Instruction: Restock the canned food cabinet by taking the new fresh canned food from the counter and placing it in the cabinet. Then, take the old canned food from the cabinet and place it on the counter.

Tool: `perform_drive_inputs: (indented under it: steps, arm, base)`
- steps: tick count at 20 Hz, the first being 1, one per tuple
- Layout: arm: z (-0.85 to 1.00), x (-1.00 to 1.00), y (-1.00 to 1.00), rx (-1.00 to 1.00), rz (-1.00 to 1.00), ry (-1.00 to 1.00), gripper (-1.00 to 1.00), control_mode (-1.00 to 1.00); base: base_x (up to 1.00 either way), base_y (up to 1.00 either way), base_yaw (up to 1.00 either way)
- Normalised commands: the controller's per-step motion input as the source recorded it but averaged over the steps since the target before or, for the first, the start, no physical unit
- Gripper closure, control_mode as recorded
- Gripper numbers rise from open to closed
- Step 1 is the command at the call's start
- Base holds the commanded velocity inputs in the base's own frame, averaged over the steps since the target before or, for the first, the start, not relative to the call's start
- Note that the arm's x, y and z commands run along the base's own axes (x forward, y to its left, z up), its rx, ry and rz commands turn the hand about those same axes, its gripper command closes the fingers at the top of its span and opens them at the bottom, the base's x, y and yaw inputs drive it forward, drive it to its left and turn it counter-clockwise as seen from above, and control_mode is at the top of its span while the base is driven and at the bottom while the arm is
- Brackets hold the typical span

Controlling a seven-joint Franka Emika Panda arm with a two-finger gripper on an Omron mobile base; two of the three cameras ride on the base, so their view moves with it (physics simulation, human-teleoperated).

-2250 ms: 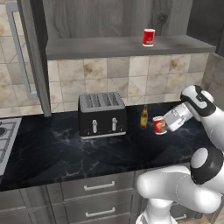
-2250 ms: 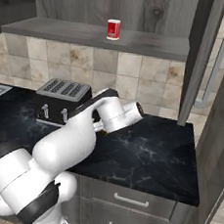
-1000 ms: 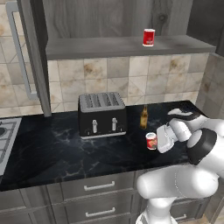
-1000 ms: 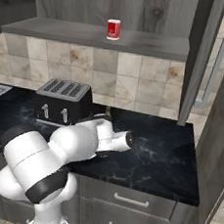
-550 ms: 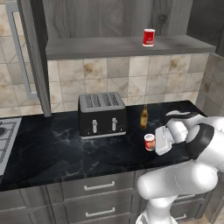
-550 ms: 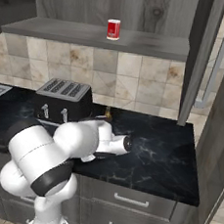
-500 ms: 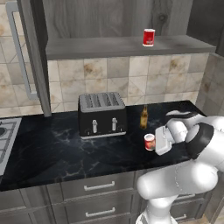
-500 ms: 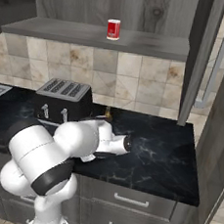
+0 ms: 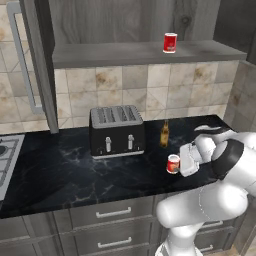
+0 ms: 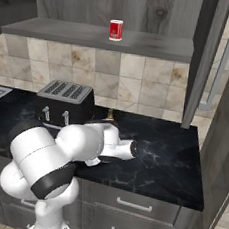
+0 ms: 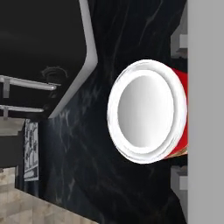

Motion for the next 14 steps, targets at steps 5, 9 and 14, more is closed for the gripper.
perform_drive_inputs:
  steps: [5,9,14]
  arm:
    - [1.0,-0.19,0.0,0.1,-0.03,0.0,-1.0,-1.0]
    - [1.0,-0.25,0.0,0.06,-0.01,-0.01,-1.0,-1.0]
    - [1.0,-0.95,0.29,0.01,0.0,-0.01,-1.0,-1.0]
  base:
    - [0.0,0.0,0.0]
    - [0.0,0.0,0.0]
    - [0.0,0.0,0.0]
